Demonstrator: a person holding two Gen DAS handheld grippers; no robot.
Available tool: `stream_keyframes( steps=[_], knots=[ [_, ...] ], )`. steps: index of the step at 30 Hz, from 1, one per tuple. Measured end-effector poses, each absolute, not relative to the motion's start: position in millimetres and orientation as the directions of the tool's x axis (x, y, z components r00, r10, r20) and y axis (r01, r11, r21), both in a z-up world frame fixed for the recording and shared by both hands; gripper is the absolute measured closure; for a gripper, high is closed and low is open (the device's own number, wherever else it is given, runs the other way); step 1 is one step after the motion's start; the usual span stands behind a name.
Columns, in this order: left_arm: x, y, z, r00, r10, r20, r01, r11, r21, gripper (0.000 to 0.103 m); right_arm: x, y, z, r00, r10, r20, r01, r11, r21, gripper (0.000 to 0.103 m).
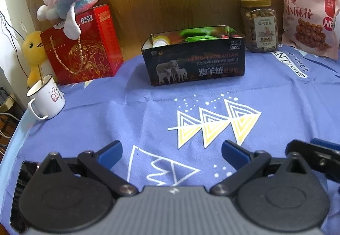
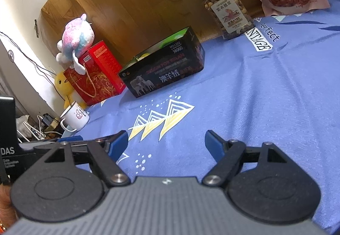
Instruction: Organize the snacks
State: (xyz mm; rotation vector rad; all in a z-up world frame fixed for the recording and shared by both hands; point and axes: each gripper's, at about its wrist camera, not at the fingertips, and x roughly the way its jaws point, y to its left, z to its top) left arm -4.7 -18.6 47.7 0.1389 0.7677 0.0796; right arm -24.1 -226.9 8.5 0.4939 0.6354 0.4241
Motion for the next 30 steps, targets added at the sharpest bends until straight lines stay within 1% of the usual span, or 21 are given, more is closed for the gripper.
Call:
stream_keyframes(
  steps=[12, 30],
  knots=[
    [-5.9, -18.2, 48.6, 0.729, 0.165, -0.665, -0.053, 0.981, 0.185, 0.000, -24.7, -225.9, 7.6, 0.729, 0.504, -0.463, -0.212, 0.809, 0.548, 0.022],
    [-1.7, -19.8, 46.0, 0.718, 0.185, -0.671, -0.057, 0.977, 0.207, 0.000, -27.1, -228.4, 9.9, 0.739, 0.503, -0.447, -0.215, 0.806, 0.552, 0.022]
  ],
)
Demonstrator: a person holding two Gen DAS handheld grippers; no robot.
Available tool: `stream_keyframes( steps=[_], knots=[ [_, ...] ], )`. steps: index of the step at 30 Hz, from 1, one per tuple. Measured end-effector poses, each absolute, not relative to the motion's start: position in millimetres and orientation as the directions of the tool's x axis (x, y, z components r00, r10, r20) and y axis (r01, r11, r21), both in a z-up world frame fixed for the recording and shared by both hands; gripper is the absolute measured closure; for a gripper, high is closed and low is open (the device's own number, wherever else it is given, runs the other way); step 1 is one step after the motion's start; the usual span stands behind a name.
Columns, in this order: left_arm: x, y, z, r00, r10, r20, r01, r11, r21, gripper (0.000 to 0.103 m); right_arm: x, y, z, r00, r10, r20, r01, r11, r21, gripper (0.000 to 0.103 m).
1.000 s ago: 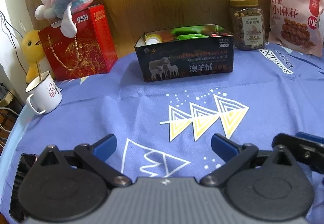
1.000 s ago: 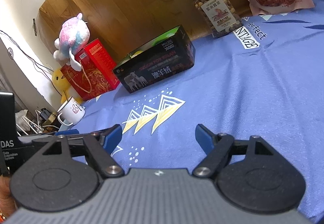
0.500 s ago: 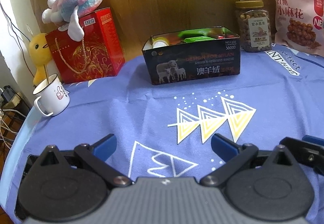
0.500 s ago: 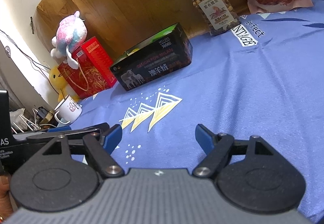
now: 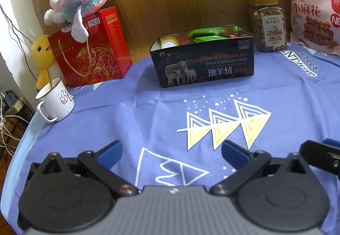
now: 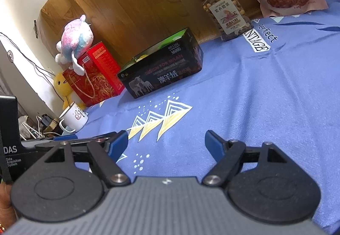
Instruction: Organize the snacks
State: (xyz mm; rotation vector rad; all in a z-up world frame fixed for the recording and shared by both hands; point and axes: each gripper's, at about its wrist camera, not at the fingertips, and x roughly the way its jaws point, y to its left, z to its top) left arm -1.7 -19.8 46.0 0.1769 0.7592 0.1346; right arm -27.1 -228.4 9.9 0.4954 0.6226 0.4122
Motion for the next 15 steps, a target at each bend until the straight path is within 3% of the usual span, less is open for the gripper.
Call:
stream_keyframes(
  steps=[15],
  knots=[
    [-1.6, -17.3, 46.4, 0.723, 0.193, -0.664, -0.066, 0.975, 0.212, 0.000, -28.4, -226.0, 11.3, 0.740, 0.509, -0.439, -0.226, 0.803, 0.551, 0.022]
  ],
)
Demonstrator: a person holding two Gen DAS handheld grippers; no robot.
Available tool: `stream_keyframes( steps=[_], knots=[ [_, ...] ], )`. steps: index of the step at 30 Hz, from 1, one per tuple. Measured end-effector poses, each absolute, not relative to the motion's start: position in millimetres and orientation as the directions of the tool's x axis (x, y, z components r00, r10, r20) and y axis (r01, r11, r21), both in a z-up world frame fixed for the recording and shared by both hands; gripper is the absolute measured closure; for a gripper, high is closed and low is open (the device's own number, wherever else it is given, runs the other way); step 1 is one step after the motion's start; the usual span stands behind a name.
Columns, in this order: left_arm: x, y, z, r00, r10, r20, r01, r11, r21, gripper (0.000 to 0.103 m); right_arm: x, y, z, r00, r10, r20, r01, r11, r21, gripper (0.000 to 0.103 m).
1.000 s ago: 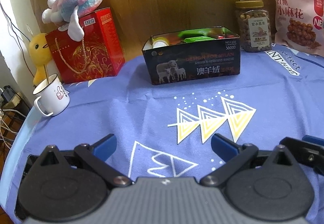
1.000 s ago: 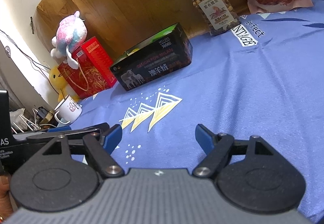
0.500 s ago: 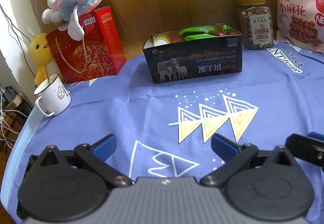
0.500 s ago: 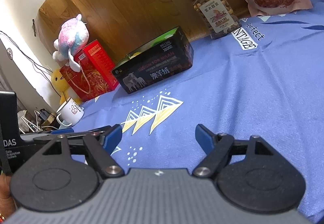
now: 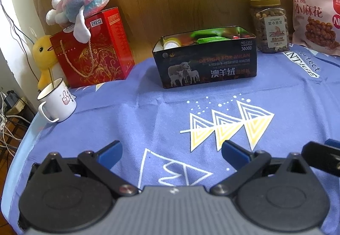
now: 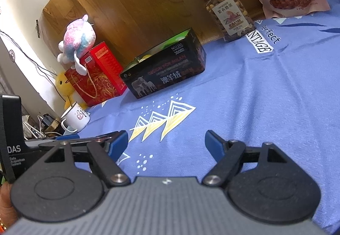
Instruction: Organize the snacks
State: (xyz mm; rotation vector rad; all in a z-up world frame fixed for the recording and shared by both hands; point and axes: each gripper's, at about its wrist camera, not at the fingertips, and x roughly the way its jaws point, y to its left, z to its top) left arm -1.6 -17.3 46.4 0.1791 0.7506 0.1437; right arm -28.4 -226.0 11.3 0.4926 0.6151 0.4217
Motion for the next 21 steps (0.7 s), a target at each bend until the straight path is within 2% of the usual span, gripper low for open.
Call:
stream_keyframes(
  steps=[21],
  knots=[
    [-0.3, -19.0, 45.1, 0.713, 0.189, -0.675, -0.056, 0.975, 0.214, 0.000, -28.7, -227.5, 11.0, 0.742, 0.510, -0.434, -0.221, 0.799, 0.560, 0.021]
  ],
)
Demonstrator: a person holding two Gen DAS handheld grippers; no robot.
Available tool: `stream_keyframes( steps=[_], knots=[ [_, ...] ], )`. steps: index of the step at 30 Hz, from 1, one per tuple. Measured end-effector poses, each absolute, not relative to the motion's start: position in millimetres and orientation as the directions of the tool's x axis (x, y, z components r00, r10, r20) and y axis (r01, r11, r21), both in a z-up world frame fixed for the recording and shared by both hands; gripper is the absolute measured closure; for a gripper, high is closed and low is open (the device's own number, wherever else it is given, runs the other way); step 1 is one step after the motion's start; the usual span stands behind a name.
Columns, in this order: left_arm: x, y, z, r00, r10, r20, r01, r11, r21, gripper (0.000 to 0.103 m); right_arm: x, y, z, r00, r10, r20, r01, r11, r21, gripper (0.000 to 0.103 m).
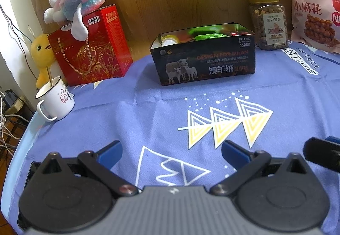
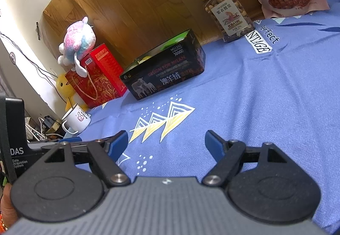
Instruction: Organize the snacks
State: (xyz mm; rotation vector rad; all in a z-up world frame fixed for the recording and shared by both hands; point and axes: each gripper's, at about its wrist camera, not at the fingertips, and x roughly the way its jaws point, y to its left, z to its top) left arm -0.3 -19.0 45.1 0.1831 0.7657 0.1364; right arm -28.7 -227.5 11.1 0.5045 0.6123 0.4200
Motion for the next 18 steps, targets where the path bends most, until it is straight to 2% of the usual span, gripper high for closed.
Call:
stream_keyframes(
  steps=[18],
  knots=[
    [-0.2, -17.0, 45.6, 0.709, 0.187, -0.680, -0.060, 0.977, 0.206, 0.000, -30.6, -228.4, 12.6, 0.751, 0.508, -0.422, -0.222, 0.796, 0.563, 0.021]
  ],
)
